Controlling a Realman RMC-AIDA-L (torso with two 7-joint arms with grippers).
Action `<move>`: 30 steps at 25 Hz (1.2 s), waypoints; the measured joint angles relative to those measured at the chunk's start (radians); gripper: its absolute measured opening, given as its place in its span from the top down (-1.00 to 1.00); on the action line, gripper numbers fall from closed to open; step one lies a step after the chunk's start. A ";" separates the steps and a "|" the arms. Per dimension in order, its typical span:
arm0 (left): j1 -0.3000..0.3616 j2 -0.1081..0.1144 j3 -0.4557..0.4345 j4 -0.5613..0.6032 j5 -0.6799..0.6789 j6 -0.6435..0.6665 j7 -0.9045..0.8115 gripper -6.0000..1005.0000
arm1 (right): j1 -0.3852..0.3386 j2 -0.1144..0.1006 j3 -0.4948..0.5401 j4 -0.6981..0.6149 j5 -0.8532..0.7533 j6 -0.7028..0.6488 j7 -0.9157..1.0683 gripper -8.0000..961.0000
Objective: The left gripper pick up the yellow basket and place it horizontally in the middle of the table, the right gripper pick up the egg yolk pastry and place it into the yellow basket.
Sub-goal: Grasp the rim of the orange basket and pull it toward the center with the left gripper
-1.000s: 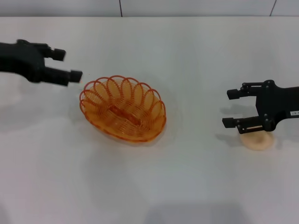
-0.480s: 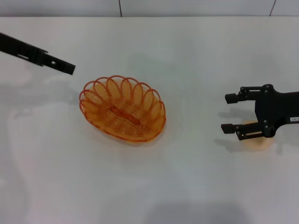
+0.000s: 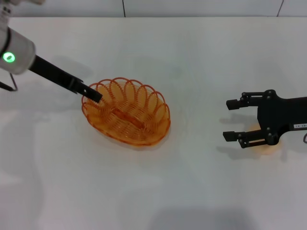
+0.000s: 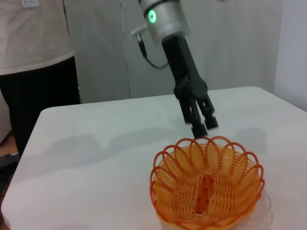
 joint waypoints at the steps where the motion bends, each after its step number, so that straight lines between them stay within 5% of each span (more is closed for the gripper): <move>1: -0.001 -0.007 0.015 -0.020 0.000 -0.030 0.000 -0.62 | 0.000 0.001 0.000 0.000 0.000 0.000 0.000 -0.57; 9: 0.008 -0.031 0.030 -0.058 -0.001 -0.129 0.021 -0.60 | 0.006 0.005 0.000 0.000 0.000 0.006 -0.002 -0.56; 28: 0.008 -0.042 0.025 -0.113 -0.033 -0.185 0.059 -0.55 | 0.010 0.003 0.007 0.000 0.000 0.023 -0.003 -0.54; 30: 0.008 -0.042 0.024 -0.113 -0.034 -0.186 0.059 -0.41 | 0.010 0.003 0.007 0.000 0.000 0.022 -0.003 -0.54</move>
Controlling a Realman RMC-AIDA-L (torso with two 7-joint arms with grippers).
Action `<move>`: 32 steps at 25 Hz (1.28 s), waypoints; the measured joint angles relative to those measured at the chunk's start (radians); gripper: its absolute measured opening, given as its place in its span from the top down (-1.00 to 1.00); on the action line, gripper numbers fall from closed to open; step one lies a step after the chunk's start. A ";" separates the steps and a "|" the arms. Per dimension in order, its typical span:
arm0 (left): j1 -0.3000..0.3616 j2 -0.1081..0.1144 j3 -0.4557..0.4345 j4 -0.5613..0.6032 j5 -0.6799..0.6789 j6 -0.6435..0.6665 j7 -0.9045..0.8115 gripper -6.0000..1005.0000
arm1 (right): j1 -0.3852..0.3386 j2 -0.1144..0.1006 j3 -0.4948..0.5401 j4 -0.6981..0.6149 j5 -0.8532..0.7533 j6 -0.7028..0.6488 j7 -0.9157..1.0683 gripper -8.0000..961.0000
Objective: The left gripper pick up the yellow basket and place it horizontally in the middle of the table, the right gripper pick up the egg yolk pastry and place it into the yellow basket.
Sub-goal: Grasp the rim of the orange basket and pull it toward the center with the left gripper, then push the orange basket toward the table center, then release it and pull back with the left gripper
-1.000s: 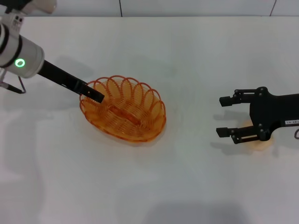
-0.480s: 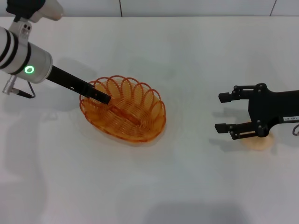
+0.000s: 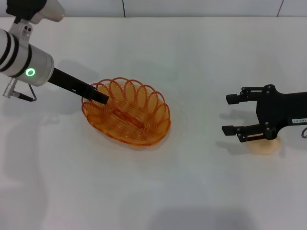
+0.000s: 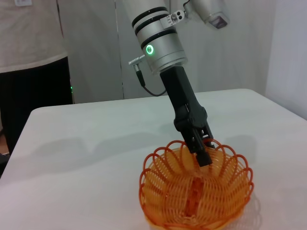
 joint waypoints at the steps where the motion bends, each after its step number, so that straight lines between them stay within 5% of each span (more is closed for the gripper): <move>1: 0.000 0.000 0.000 0.000 0.000 0.000 0.000 -0.33 | 0.000 0.000 0.000 0.000 0.000 -0.001 0.000 -0.54; 9: 0.002 -0.003 -0.001 0.001 -0.006 0.000 -0.003 0.36 | 0.000 0.000 -0.002 0.000 0.000 -0.004 0.000 -0.53; 12: 0.002 -0.003 -0.001 0.006 -0.033 0.003 -0.004 0.78 | -0.003 0.000 0.000 -0.009 0.000 -0.007 0.002 -0.52; 17: 0.018 -0.001 -0.001 0.027 -0.103 0.019 -0.042 0.81 | -0.020 0.001 0.001 -0.038 0.000 -0.009 0.003 -0.52; 25: 0.069 -0.050 0.004 0.135 -0.173 0.074 -0.250 0.83 | -0.045 0.004 0.004 -0.066 0.006 -0.010 -0.010 -0.51; 32: 0.094 -0.062 0.021 0.129 -0.179 0.050 -0.448 0.84 | -0.053 0.007 0.004 -0.066 0.006 -0.013 -0.059 -0.50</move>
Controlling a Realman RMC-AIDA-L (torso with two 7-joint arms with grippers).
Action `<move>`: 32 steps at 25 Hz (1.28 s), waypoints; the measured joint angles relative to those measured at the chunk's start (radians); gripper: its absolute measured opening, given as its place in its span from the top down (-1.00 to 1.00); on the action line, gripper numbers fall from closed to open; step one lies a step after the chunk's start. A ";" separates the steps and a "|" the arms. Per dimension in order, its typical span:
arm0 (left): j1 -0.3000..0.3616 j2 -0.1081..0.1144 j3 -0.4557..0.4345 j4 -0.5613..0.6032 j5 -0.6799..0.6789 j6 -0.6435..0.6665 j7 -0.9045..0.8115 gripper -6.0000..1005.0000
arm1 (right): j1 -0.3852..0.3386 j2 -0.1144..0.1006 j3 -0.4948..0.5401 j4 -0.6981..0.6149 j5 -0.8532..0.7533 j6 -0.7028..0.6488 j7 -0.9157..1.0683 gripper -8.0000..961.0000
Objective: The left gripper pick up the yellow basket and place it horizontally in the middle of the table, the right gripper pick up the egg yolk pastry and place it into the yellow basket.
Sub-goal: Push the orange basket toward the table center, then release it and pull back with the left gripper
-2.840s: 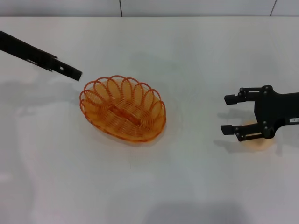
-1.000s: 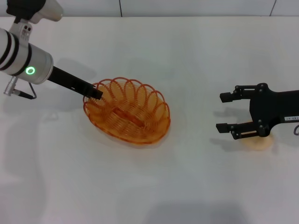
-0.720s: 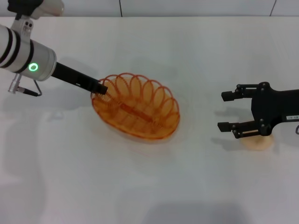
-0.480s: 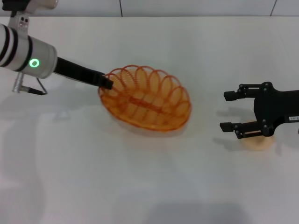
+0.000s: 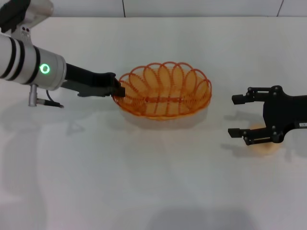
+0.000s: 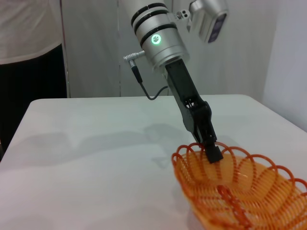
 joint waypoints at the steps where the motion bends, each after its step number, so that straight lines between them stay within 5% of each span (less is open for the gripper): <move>1: 0.003 -0.001 0.008 0.000 -0.001 -0.003 -0.017 0.84 | -0.001 0.000 0.000 0.000 0.000 -0.004 -0.005 -0.50; 6: 0.013 -0.001 0.090 -0.002 -0.003 -0.031 -0.094 0.80 | -0.010 0.001 0.000 -0.012 0.001 -0.024 -0.015 -0.50; 26: 0.028 0.005 0.099 0.009 -0.026 -0.024 -0.117 0.62 | -0.011 0.012 0.000 -0.014 0.002 -0.022 -0.016 -0.48; 32: 0.037 0.010 0.097 0.037 -0.027 -0.008 -0.109 0.09 | -0.013 0.011 0.000 -0.014 0.002 -0.023 -0.011 -0.47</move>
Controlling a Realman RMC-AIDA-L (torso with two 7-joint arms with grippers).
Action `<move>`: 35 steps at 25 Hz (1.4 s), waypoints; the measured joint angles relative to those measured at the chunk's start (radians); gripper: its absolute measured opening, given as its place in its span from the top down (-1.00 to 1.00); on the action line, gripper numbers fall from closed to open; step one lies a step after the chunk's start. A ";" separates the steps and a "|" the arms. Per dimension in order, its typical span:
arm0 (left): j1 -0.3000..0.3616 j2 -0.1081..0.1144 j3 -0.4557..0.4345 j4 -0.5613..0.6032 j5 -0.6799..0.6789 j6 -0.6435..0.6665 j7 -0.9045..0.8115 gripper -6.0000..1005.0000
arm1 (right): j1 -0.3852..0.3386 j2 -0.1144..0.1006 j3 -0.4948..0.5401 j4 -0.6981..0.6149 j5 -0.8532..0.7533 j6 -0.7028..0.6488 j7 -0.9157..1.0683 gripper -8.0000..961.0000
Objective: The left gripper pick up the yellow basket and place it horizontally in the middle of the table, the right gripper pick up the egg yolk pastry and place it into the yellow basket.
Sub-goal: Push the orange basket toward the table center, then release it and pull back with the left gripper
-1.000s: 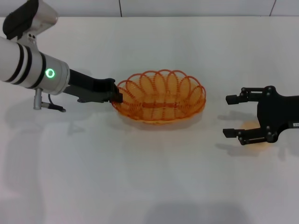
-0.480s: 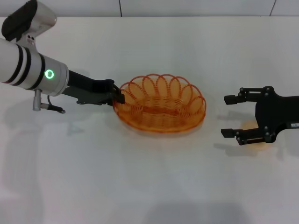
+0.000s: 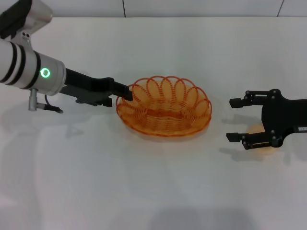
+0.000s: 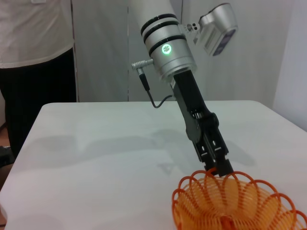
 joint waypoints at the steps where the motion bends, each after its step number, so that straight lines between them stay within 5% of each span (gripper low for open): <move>1: 0.005 0.000 0.001 0.011 0.000 0.003 0.000 0.01 | -0.001 0.000 0.000 0.000 0.000 0.000 0.001 -0.47; 10: 0.030 0.013 -0.003 0.066 -0.023 0.073 0.144 -0.54 | -0.003 0.003 0.011 -0.007 0.001 0.000 0.029 -0.46; 21: 0.150 0.022 -0.017 0.289 -0.082 0.185 0.636 -0.53 | -0.015 0.003 0.026 -0.049 -0.008 0.007 0.130 -0.45; 35: 0.232 0.060 -0.104 0.197 -0.235 0.367 1.205 -0.53 | -0.018 -0.010 0.022 -0.083 -0.028 0.000 0.297 -0.43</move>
